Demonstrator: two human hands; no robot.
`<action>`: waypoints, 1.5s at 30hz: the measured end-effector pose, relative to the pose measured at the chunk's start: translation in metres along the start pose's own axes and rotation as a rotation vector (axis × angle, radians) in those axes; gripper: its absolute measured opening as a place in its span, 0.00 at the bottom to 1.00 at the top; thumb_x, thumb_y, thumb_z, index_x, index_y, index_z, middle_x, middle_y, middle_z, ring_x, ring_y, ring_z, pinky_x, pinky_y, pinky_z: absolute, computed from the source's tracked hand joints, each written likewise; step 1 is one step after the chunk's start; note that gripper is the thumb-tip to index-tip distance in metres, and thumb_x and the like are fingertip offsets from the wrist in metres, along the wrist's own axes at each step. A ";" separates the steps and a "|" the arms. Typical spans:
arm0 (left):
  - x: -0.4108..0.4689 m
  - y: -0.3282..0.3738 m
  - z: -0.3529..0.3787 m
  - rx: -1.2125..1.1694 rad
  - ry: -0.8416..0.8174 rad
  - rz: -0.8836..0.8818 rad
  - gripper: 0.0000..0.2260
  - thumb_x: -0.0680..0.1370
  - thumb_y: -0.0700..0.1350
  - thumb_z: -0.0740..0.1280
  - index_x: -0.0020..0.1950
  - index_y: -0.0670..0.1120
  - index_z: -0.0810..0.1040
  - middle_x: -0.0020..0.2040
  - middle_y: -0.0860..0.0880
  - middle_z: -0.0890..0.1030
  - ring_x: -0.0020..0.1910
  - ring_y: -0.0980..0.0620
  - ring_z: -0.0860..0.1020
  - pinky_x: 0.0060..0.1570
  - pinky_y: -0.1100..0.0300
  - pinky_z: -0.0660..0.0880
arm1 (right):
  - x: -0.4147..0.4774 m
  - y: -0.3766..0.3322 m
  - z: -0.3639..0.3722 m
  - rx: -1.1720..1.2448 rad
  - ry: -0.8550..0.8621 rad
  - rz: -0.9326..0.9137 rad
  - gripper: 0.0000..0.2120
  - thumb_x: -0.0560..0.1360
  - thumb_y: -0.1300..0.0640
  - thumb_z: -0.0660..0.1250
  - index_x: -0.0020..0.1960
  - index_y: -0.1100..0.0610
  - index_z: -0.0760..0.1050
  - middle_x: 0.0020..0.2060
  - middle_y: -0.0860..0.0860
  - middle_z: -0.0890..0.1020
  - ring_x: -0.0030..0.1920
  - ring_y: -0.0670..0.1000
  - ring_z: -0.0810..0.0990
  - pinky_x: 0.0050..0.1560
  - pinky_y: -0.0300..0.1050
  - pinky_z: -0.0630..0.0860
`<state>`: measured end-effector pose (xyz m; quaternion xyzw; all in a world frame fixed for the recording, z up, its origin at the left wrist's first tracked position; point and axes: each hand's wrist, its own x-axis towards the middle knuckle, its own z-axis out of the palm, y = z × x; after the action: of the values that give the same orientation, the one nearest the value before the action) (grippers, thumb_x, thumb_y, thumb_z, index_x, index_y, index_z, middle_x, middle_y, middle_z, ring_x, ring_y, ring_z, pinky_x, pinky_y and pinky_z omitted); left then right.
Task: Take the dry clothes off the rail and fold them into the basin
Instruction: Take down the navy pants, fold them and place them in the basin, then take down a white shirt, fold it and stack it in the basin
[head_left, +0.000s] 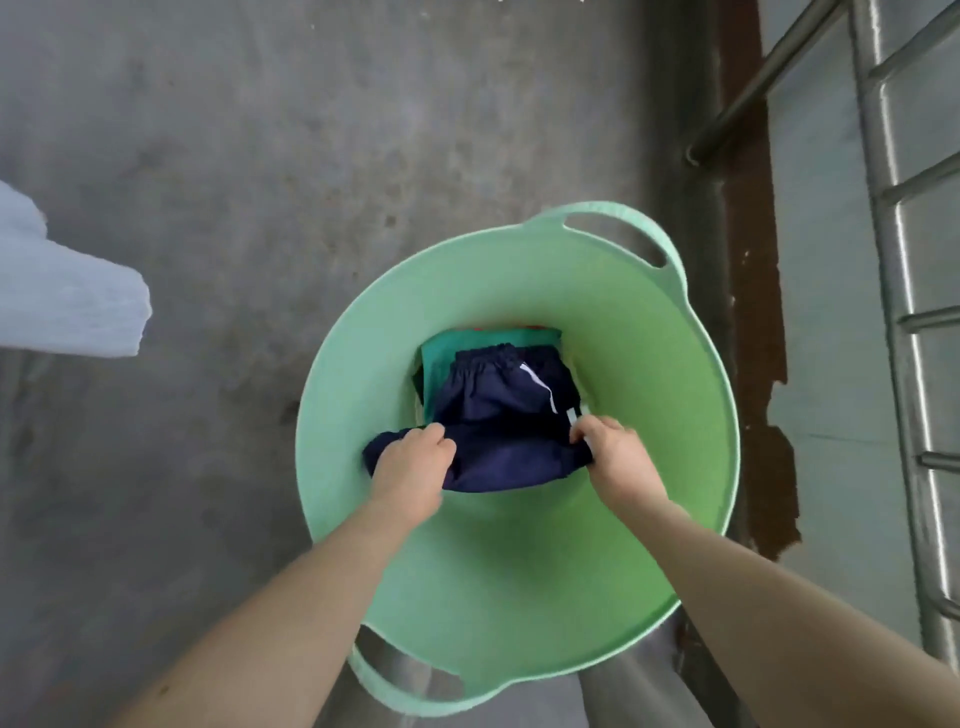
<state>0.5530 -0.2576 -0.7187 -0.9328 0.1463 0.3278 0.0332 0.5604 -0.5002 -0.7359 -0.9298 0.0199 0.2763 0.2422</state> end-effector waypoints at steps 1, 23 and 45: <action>0.004 0.001 0.007 -0.020 -0.024 -0.012 0.10 0.71 0.39 0.67 0.52 0.46 0.73 0.53 0.49 0.74 0.52 0.46 0.75 0.41 0.54 0.68 | 0.002 0.004 0.010 0.061 0.006 0.068 0.20 0.67 0.74 0.60 0.52 0.56 0.75 0.45 0.55 0.78 0.46 0.59 0.77 0.39 0.44 0.66; 0.098 -0.004 0.039 -0.296 0.143 -0.167 0.43 0.71 0.51 0.73 0.75 0.65 0.47 0.78 0.48 0.42 0.77 0.42 0.46 0.55 0.46 0.75 | 0.087 -0.012 0.043 -0.234 0.388 -0.269 0.39 0.65 0.69 0.63 0.74 0.50 0.62 0.74 0.55 0.63 0.74 0.58 0.60 0.69 0.59 0.63; 0.050 -0.015 -0.049 -0.721 0.007 -0.303 0.14 0.78 0.40 0.64 0.62 0.48 0.76 0.60 0.48 0.76 0.57 0.47 0.76 0.58 0.52 0.73 | 0.037 -0.053 -0.052 -0.032 -0.189 0.066 0.21 0.76 0.63 0.60 0.67 0.52 0.71 0.69 0.52 0.68 0.63 0.55 0.72 0.56 0.47 0.75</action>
<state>0.6243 -0.2641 -0.7122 -0.8968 -0.1174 0.3462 -0.2492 0.6269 -0.4739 -0.6946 -0.9022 0.0232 0.3708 0.2190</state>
